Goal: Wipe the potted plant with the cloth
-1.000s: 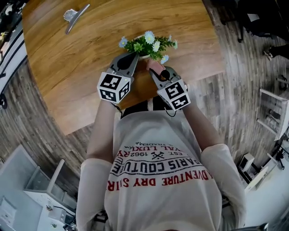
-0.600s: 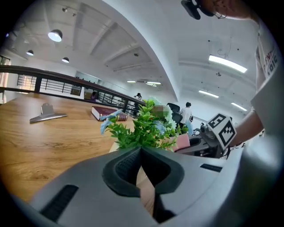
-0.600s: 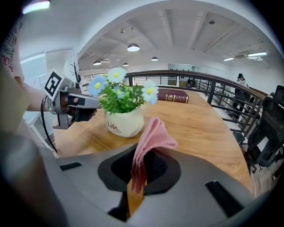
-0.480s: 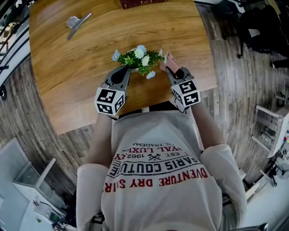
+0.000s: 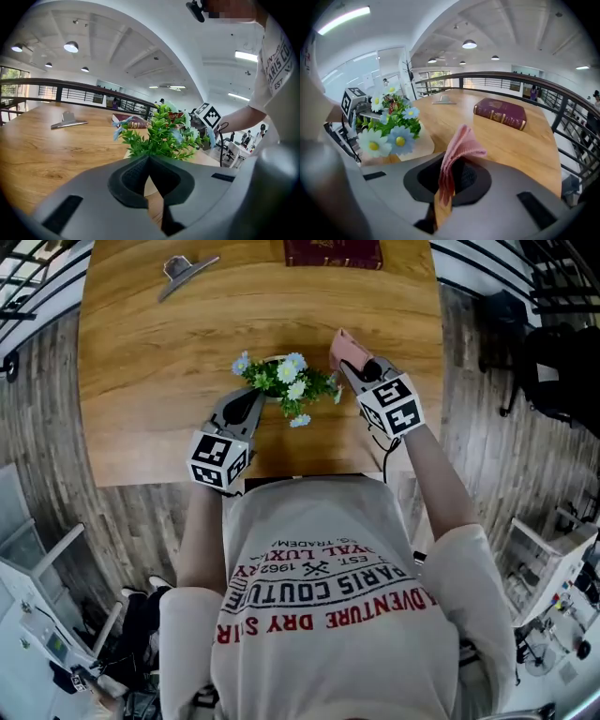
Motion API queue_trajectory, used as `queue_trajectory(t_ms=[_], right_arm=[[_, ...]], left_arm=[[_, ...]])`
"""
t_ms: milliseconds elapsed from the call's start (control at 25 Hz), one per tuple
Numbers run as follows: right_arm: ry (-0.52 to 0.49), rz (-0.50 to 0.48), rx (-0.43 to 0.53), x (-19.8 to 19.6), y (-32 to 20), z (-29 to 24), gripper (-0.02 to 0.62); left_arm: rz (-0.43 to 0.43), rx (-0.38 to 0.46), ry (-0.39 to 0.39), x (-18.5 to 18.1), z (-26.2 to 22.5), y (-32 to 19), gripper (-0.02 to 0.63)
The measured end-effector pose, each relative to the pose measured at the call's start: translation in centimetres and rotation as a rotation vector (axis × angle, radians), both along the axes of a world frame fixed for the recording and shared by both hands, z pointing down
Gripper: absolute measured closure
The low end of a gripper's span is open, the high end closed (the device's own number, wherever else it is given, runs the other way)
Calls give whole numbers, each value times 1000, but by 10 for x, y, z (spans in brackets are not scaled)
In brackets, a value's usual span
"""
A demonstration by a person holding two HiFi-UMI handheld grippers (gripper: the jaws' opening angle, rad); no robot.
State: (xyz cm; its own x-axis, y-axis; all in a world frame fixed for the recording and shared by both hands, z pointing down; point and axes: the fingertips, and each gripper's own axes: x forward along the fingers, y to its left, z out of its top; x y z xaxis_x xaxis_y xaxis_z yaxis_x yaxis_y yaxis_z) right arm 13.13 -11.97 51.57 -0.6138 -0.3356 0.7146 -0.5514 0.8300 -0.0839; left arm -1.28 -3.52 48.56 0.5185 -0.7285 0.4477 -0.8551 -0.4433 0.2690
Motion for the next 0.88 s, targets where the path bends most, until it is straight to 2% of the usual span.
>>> queue_trajectory(t_ms=[200, 400, 560, 880], right_arm=[[2, -203, -54, -40, -15, 3, 558], [-31, -346, -133, -71, -4, 8, 558], [-53, -410, -156, -83, 1, 9, 560], [-102, -457, -227, -99, -4, -1, 560]], left_arm=[[-50, -17, 9, -2, 0, -3, 591], [-74, -32, 24, -2, 0, -2, 591], [-90, -28, 40, -3, -2, -4, 591], [-113, -25, 68, -5, -2, -4, 591]])
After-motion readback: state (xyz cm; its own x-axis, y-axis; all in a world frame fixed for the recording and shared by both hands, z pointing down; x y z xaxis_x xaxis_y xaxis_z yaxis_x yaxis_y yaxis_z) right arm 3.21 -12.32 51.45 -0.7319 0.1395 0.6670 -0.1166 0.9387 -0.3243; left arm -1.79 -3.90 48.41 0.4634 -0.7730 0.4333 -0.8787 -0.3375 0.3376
